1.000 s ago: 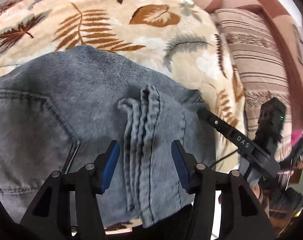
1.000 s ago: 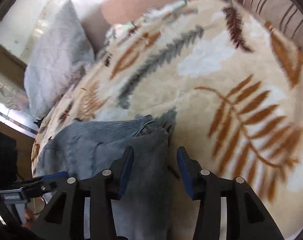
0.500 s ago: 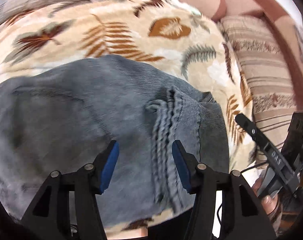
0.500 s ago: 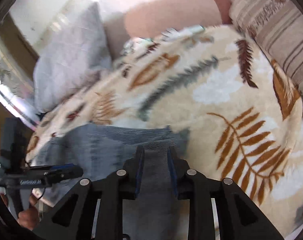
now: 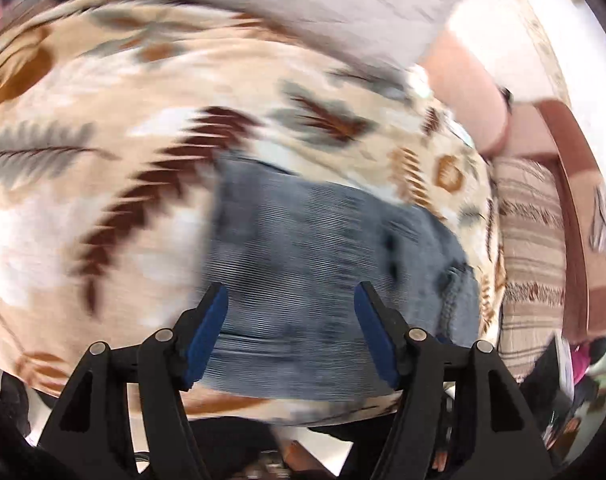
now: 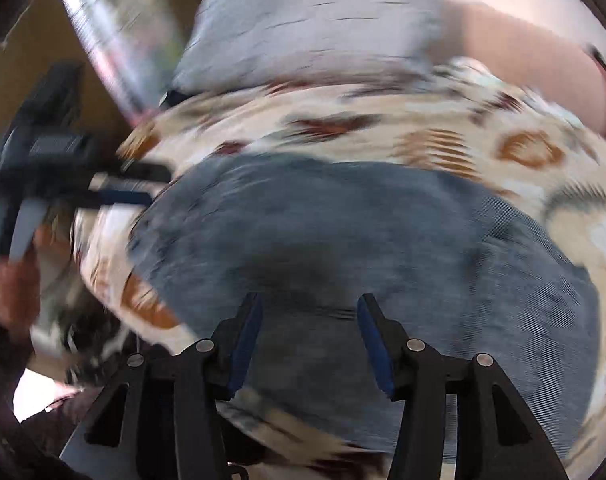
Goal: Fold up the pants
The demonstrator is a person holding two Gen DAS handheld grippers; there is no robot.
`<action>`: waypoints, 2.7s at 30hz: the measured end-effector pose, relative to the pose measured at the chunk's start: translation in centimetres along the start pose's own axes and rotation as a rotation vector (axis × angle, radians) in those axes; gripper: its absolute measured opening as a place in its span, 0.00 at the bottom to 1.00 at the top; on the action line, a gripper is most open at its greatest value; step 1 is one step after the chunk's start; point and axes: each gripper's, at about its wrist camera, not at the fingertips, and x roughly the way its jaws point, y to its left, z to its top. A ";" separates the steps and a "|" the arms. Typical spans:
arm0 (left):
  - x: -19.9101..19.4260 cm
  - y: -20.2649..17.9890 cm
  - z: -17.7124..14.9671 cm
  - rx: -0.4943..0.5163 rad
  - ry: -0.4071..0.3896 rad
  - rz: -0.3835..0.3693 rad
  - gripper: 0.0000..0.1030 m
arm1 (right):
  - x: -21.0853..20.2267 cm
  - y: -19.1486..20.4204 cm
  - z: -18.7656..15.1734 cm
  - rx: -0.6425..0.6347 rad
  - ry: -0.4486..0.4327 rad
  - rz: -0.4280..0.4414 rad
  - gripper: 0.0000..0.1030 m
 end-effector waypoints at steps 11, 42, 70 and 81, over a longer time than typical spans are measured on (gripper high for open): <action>3.3 5.3 4.8 0.000 0.180 -0.088 0.63 | 5.7 15.0 -0.7 -0.421 -0.028 -0.226 0.68; 2.6 -6.3 7.6 0.251 0.170 -0.237 0.18 | 2.8 14.6 0.8 -0.395 -0.223 -0.447 0.20; 16.2 -32.9 -4.5 0.672 0.294 0.039 0.25 | -5.3 -15.7 -13.8 0.759 -0.198 0.121 0.30; 9.8 -33.8 -5.7 0.811 0.008 0.145 0.45 | -6.7 -16.3 -14.8 0.733 -0.229 0.168 0.50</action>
